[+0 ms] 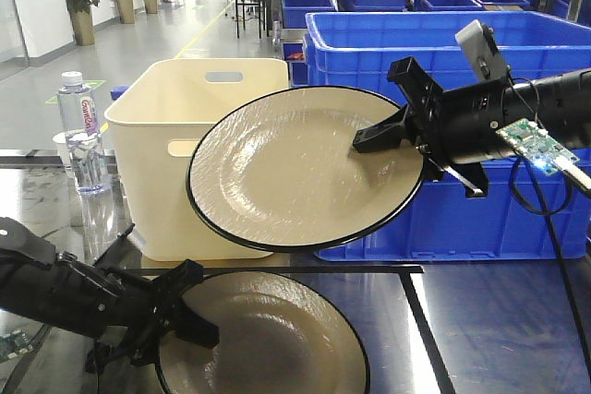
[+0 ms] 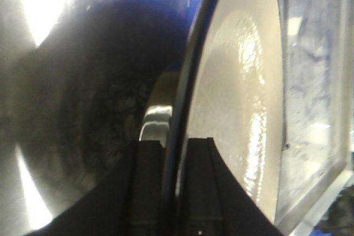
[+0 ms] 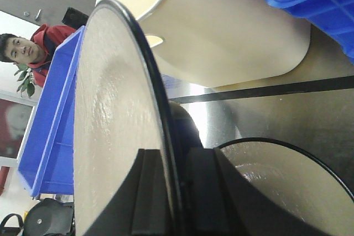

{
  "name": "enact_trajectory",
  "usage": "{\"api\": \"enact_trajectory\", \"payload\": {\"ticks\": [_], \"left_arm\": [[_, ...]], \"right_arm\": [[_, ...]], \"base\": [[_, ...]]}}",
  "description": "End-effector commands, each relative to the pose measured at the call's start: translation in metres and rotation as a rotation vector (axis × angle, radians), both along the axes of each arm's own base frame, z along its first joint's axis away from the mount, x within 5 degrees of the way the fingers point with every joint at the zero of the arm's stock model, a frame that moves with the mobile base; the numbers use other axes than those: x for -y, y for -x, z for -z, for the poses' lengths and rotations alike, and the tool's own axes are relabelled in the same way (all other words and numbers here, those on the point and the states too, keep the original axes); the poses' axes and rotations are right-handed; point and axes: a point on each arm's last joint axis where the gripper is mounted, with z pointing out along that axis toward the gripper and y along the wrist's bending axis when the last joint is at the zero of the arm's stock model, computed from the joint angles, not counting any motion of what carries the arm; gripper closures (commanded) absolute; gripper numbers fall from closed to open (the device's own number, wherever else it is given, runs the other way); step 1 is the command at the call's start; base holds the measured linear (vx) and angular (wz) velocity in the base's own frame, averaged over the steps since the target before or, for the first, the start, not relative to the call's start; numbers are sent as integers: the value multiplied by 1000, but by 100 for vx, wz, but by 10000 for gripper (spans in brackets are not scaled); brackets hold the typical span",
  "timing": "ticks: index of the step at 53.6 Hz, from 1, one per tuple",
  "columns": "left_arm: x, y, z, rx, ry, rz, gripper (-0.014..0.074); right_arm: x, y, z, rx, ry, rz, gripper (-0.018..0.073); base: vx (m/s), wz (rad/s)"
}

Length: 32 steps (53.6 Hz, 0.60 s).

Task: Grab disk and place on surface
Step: 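Lower the left gripper's plate onto the counter and release it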

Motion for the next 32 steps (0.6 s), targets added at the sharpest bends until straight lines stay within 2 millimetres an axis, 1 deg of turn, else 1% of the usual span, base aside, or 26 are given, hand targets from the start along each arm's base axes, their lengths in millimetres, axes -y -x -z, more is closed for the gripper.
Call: {"api": "enact_trajectory", "payload": {"ticks": [1, 6, 10, 17, 21, 24, 28, 32], "left_arm": [[-1, 4, -24, 79, -15, 13, 537], [-5, 5, -20, 92, -93, 39, 478], [-8, 5, -17, 100, -141, 54, 407], [-11, 6, -15, 107, -199, 79, 248], [-12, 7, -16, 118, -213, 81, 157], [-13, 7, -20, 137, -226, 81, 93], [-16, 6, -29, 183, -256, 80, 32], [-19, 7, -45, 247, -299, 90, -4]], "right_arm": [[2, 14, -42, 123, -137, 54, 567], [2, 14, -42, 122, -136, 52, 567], [2, 14, -42, 121, -136, 50, 567], [2, 14, -42, 120, -136, 49, 567], [2, 15, -42, 119, -135, 48, 567], [2, 15, -42, 119, -135, 48, 567], [2, 15, -42, 119, -135, 48, 567], [1, 15, -42, 117, -135, 45, 567]], "base": [[0, 0], [0, 0], [0, 0], [0, 0], [0, 0], [0, 0], [0, 0], [0, 0]]}}
